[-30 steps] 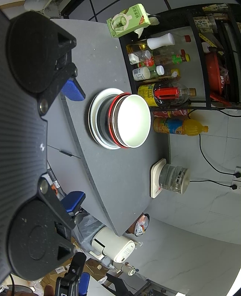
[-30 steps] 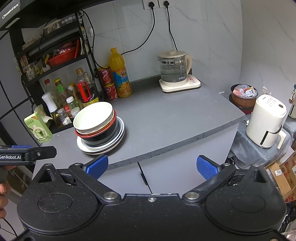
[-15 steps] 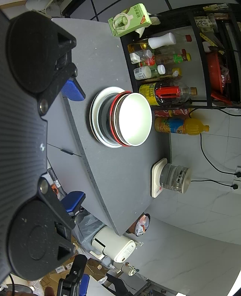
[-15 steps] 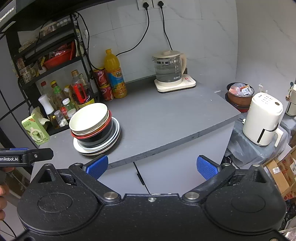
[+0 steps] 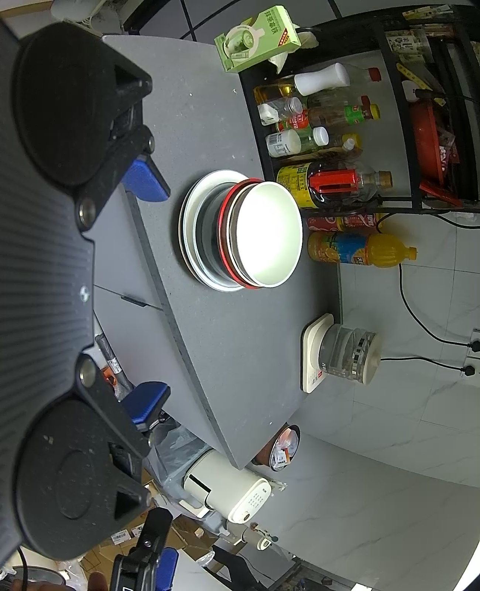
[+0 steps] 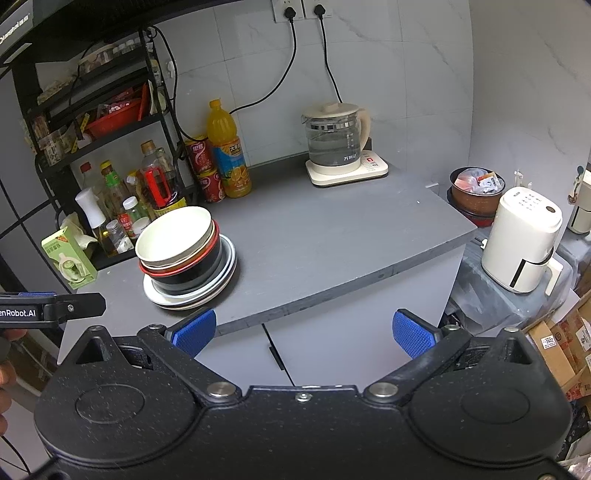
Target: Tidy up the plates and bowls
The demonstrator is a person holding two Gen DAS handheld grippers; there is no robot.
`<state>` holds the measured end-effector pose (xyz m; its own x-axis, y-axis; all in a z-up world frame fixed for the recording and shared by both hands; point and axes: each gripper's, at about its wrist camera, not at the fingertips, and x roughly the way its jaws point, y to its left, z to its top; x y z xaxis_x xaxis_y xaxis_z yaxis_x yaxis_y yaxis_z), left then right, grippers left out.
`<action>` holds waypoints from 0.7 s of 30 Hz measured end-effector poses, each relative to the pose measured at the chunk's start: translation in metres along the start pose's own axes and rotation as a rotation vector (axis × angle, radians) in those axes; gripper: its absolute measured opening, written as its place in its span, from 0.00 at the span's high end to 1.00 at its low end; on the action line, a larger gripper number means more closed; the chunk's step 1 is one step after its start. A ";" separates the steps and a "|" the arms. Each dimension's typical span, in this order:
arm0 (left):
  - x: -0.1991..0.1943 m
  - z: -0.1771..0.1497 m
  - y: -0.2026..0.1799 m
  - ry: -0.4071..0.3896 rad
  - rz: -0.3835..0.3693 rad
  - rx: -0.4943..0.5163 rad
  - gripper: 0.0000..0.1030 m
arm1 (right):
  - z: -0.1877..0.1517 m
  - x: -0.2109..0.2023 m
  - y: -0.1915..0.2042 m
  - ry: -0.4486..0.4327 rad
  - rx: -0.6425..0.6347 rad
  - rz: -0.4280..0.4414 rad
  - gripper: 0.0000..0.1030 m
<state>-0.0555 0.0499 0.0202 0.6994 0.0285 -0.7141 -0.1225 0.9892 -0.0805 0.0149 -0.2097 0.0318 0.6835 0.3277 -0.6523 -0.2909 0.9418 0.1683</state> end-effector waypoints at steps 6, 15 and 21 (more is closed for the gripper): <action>0.000 0.001 0.000 0.002 -0.001 -0.003 0.00 | 0.001 -0.001 -0.001 0.001 0.004 -0.003 0.00; 0.000 0.001 0.000 0.006 -0.001 0.000 0.00 | 0.001 0.000 -0.002 0.002 0.005 -0.004 0.00; 0.002 0.000 0.000 0.015 0.000 -0.001 0.00 | 0.001 0.002 -0.003 0.007 0.008 -0.007 0.00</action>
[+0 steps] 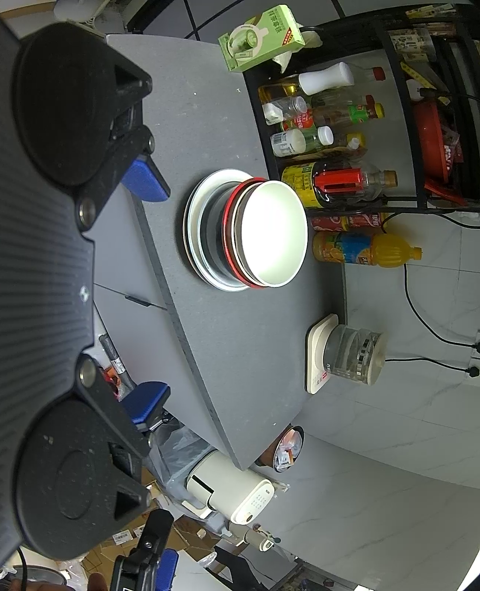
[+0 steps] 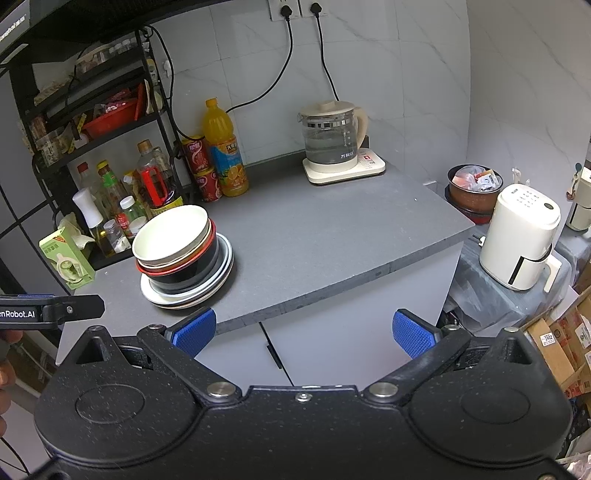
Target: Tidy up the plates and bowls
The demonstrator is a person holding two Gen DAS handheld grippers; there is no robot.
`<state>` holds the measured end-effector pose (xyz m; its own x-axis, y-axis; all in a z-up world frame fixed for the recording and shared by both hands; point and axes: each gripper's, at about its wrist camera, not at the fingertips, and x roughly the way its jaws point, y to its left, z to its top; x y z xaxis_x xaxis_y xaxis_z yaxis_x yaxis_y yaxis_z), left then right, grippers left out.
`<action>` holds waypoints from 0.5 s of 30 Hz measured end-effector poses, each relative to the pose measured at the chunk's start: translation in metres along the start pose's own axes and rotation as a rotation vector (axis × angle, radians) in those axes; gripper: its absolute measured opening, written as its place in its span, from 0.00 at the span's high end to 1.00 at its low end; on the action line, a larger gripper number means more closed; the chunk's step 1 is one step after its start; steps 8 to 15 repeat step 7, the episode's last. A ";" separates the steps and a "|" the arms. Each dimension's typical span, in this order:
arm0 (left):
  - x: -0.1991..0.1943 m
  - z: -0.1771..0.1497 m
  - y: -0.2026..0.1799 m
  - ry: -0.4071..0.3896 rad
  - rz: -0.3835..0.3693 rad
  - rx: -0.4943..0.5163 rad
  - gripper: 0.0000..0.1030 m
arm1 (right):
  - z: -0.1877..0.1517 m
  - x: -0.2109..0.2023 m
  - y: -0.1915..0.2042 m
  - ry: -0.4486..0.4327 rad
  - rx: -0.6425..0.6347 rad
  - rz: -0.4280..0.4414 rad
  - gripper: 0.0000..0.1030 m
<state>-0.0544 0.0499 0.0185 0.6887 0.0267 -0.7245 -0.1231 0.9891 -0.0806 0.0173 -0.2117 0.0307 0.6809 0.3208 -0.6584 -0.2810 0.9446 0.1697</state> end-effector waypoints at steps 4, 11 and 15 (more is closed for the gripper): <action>0.001 0.000 0.000 0.004 0.004 0.004 0.00 | 0.000 0.001 0.000 0.002 0.001 0.000 0.00; 0.002 0.001 0.000 0.009 0.001 0.000 0.00 | -0.002 0.002 0.000 0.004 0.001 0.001 0.00; 0.002 0.001 0.000 0.009 0.001 0.000 0.00 | -0.002 0.002 0.000 0.004 0.001 0.001 0.00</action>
